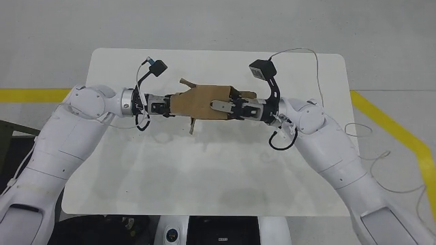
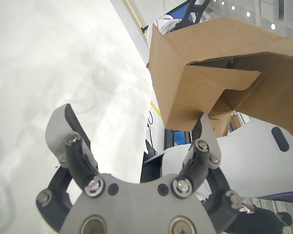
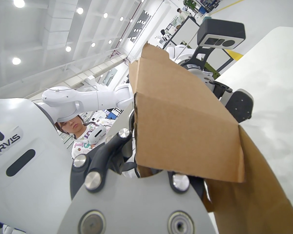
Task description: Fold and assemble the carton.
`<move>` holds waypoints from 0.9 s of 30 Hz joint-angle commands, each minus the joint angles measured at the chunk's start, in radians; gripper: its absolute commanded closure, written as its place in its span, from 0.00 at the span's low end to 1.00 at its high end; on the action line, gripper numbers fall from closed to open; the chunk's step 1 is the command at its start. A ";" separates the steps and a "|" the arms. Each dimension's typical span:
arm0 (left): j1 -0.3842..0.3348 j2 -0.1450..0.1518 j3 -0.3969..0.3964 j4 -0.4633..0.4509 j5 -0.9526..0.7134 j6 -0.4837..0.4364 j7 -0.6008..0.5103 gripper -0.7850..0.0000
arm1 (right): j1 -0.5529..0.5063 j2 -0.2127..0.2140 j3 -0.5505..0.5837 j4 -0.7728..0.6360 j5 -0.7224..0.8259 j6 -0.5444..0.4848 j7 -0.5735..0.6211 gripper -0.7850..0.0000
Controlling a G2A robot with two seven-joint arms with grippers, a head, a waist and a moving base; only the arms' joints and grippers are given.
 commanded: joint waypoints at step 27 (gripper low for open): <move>-0.022 0.006 0.013 0.032 -0.013 -0.034 0.035 0.00 | 0.009 -0.023 -0.016 0.018 0.032 -0.006 0.044 1.00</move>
